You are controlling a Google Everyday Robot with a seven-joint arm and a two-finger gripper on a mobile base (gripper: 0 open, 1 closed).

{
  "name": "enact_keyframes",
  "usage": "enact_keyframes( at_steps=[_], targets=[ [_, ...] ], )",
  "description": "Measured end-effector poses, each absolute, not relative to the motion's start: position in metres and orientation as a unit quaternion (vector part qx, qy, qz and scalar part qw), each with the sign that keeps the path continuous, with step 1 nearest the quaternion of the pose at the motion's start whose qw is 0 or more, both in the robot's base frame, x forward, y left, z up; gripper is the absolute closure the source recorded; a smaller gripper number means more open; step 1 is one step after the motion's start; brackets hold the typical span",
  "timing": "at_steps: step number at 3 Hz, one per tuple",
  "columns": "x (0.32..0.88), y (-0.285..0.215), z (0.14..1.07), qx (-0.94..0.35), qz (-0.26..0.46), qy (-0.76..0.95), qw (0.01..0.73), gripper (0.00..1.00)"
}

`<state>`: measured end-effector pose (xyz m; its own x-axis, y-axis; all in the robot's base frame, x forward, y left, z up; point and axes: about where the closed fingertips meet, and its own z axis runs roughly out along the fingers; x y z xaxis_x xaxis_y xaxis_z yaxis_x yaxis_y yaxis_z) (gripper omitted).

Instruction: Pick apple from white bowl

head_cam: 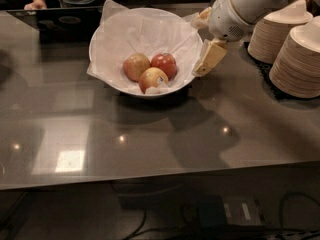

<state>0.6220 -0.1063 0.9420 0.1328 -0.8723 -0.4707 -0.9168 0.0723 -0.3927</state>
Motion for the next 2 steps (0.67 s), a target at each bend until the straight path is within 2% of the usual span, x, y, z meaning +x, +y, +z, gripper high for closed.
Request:
enact_keyframes(
  at_steps=[1,2],
  targets=[
    [0.6340,-0.1001,0.9379,-0.688,0.045,0.649,0.323,0.26],
    [0.6425,-0.0911,0.9356,-0.697,0.054,0.639,0.322,0.25]
  ],
)
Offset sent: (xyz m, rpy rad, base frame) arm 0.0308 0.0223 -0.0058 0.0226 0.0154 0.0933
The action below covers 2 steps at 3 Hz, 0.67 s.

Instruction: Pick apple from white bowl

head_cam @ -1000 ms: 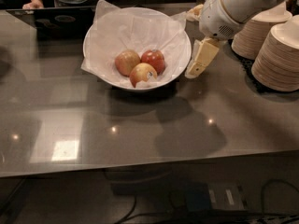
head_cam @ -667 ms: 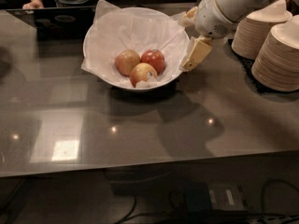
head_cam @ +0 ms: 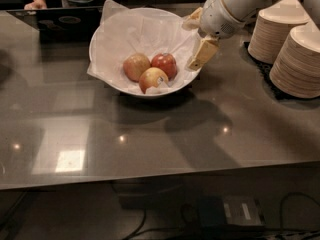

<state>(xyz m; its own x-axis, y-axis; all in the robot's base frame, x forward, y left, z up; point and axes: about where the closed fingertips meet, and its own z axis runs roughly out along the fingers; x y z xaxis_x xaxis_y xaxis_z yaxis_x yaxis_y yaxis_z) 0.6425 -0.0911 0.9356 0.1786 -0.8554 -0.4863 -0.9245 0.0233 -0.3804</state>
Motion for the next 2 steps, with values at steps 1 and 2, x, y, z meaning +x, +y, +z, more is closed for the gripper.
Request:
enact_keyframes(
  at_steps=[1,2],
  targets=[
    [0.651,-0.078,0.933,-0.707,0.068,0.625,0.322,0.27],
    [0.659,-0.061,0.932,-0.719,0.083,0.609,0.323,0.32]
  ],
)
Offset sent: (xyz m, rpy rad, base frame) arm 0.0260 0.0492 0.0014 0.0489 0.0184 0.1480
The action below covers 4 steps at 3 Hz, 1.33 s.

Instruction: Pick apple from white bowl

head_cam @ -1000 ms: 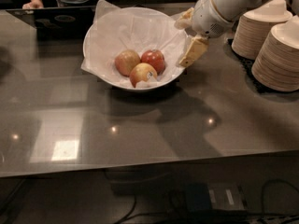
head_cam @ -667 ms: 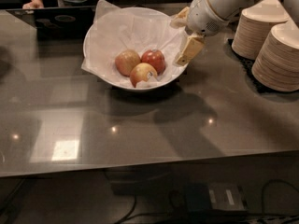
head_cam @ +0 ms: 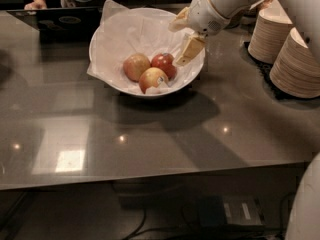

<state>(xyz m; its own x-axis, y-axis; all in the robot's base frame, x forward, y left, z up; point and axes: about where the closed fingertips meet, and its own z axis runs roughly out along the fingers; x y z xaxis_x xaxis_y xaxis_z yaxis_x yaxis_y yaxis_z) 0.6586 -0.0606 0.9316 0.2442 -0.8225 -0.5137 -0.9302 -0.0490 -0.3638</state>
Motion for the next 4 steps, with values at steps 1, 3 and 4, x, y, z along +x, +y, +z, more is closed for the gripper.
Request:
enact_keyframes(
  at_steps=[1,3,4],
  targets=[
    [0.663,-0.048,0.926,-0.727,0.098,0.600,0.320,0.33],
    [0.672,-0.032,0.905,-0.734,0.122,0.592,0.310,0.37],
    [0.677,-0.030,0.893,-0.733,0.128,0.595,0.304,0.37]
  ],
)
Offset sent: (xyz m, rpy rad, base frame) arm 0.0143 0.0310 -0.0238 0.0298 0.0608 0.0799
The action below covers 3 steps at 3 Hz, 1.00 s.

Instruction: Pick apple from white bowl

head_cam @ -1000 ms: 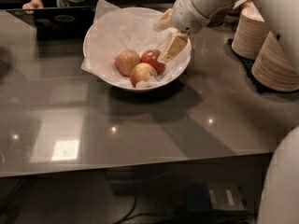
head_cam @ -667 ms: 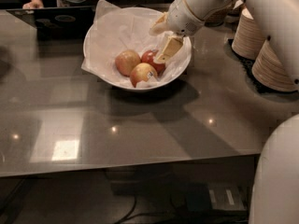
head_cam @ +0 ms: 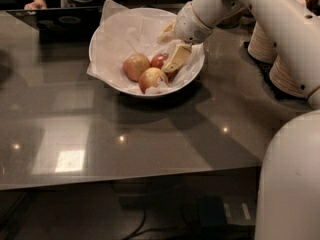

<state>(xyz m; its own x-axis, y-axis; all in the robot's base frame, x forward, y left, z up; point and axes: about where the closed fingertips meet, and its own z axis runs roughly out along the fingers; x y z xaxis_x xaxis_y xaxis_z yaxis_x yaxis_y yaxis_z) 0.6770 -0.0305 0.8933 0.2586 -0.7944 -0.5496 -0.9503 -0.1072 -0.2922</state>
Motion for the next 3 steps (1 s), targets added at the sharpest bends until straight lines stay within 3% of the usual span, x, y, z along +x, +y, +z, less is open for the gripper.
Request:
enact_keyframes(
  at_steps=[3],
  targets=[
    [0.672,-0.031,0.864,-0.736,0.145,0.604,0.271,0.37]
  ],
)
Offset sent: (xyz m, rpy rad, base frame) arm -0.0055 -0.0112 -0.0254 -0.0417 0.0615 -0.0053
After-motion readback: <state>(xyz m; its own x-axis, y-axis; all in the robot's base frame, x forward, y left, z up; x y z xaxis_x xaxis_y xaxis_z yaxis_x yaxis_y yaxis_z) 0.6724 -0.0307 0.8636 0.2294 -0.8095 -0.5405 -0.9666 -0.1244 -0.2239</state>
